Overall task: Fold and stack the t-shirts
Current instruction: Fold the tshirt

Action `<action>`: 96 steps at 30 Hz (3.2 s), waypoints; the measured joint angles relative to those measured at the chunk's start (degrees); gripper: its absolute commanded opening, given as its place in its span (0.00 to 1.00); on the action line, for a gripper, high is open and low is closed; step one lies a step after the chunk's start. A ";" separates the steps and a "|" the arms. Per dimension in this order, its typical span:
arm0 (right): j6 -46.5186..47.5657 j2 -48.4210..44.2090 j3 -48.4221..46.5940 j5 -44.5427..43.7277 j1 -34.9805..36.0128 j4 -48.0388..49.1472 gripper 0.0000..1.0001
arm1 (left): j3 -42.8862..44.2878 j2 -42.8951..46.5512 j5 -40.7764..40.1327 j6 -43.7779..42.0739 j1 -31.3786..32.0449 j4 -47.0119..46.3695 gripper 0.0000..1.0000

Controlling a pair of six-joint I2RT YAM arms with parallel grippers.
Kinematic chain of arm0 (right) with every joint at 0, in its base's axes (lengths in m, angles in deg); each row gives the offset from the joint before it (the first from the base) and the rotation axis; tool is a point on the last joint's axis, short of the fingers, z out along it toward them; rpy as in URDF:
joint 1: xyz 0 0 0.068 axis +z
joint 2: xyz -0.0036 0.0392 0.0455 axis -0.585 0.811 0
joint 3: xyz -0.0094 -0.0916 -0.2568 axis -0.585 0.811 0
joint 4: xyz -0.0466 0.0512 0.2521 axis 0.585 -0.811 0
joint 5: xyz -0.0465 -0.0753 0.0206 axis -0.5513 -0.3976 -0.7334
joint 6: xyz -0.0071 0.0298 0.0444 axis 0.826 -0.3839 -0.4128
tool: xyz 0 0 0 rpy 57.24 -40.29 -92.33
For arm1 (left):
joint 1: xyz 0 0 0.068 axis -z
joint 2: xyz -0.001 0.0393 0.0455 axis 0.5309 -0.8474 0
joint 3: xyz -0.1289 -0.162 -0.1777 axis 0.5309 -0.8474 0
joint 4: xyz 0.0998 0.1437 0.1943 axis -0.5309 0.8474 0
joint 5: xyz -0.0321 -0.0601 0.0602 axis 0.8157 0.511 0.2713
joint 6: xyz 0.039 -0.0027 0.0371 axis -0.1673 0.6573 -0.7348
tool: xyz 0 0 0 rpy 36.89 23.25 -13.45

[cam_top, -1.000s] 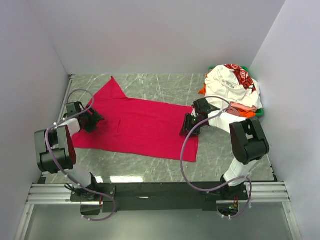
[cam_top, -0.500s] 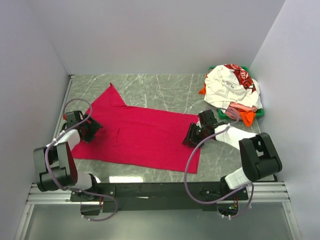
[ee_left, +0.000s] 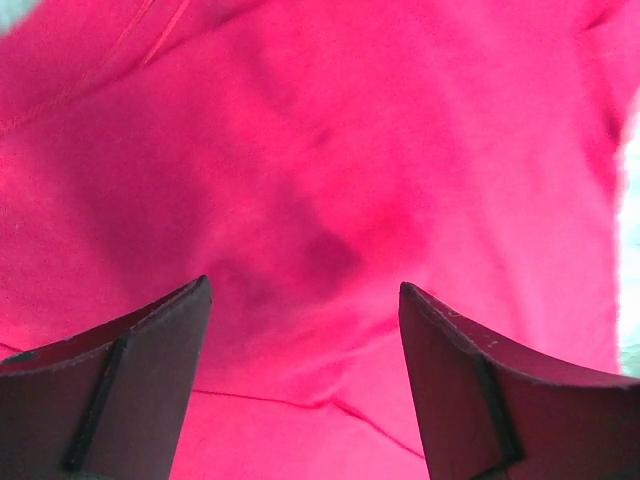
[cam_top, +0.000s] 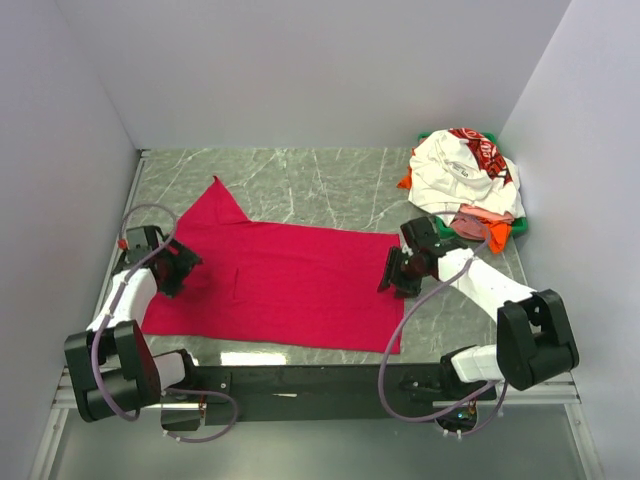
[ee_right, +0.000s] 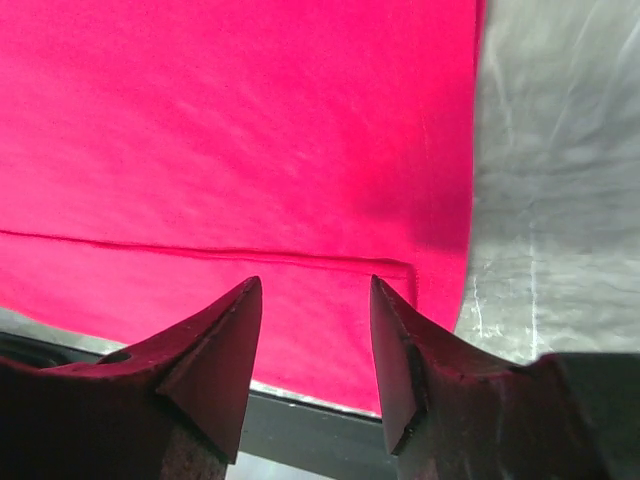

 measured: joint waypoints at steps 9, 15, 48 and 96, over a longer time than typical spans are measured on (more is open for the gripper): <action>3.41 0.94 -16.17 -4.90 -4.68 -4.83 0.56 | 17.31 -6.32 -1.25 -0.66 0.13 0.63 0.82; 6.56 10.05 -23.80 -5.46 -7.98 -5.09 0.55 | 27.23 -18.45 -2.64 -0.94 2.67 -0.15 0.81; 11.41 36.44 -37.29 -7.45 -11.15 -0.57 0.38 | 61.46 -54.27 7.61 -4.13 8.87 -1.11 0.78; 11.19 36.96 -37.29 -7.15 -11.26 -0.42 0.10 | 80.46 -71.14 3.34 -1.42 10.95 0.31 0.01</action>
